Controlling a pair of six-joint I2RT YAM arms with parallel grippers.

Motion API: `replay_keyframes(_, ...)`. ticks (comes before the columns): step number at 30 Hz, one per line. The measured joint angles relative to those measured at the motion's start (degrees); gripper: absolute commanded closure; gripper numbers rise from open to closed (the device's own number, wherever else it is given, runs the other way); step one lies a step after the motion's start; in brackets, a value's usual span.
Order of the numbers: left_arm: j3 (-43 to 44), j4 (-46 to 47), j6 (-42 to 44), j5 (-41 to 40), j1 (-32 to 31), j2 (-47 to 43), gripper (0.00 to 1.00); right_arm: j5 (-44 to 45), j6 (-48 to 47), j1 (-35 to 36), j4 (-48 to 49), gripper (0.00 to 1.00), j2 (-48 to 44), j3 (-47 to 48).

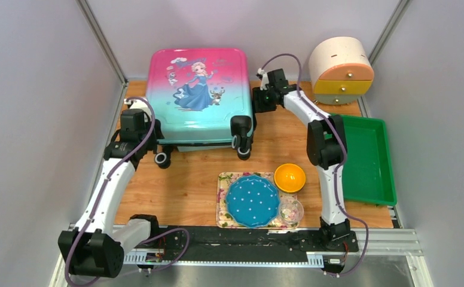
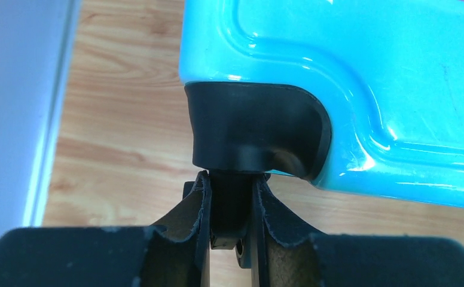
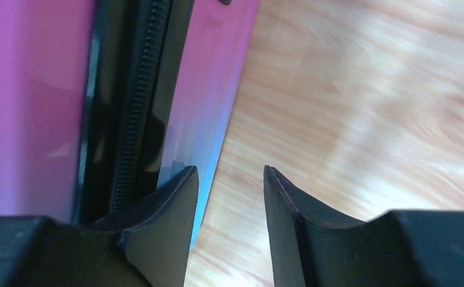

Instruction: Open, take out, and arrange the luggage

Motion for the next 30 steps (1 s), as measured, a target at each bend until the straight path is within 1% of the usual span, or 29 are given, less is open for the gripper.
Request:
replay_keyframes(3,-0.17,-2.23,0.68,-3.43,1.55,-2.58,1.00,-0.35,1.70,3.63,3.26,0.50,2.43,2.89)
replay_keyframes(8,-0.04,-3.19,2.51,-6.36,6.27,-3.37,1.00,-1.68,4.94,8.61,4.74,0.50,2.64,2.84)
replay_keyframes(10,1.33,-3.74,3.91,-6.25,9.42,-1.55,1.00,-2.67,6.05,9.84,5.60,0.50,2.49,1.92)
replay_keyframes(13,4.28,-4.44,6.32,-5.29,12.11,2.05,1.00,-4.55,7.13,10.93,6.14,0.50,1.68,-0.46)
replay_keyframes(16,5.92,-4.04,9.60,-2.82,14.03,4.42,1.00,-6.19,7.89,11.13,6.95,0.50,-0.13,-3.28)
replay_keyframes(21,6.23,-1.03,16.76,0.81,16.13,6.62,0.99,-8.48,8.74,11.47,7.48,0.47,-4.94,-7.93)
replay_keyframes(22,6.71,-0.74,17.81,1.22,16.41,7.41,0.95,-8.90,8.81,11.56,7.54,0.47,-5.68,-8.66)
replay_keyframes(23,7.30,-0.52,18.69,1.57,16.72,8.24,0.84,-9.27,8.90,11.69,7.67,0.45,-6.43,-9.38)
replay_keyframes(25,8.35,0.07,19.69,3.02,17.77,9.73,0.71,-10.69,9.09,11.76,7.98,0.43,-7.93,-10.93)
replay_keyframes(26,9.16,0.24,19.78,4.44,18.49,10.54,0.51,-11.58,9.33,11.69,8.22,0.41,-8.76,-11.67)
replay_keyframes(27,9.86,0.20,19.85,5.33,19.06,11.15,0.41,-12.20,9.38,11.45,8.24,0.41,-9.75,-12.33)
replay_keyframes(28,10.86,-0.17,20.06,6.16,19.54,11.89,0.22,-13.00,9.46,11.10,8.11,0.39,-10.73,-12.87)
replay_keyframes(30,15.34,-3.04,19.71,8.22,20.04,14.10,0.20,-14.27,9.60,10.47,8.15,0.36,-12.74,-13.49)
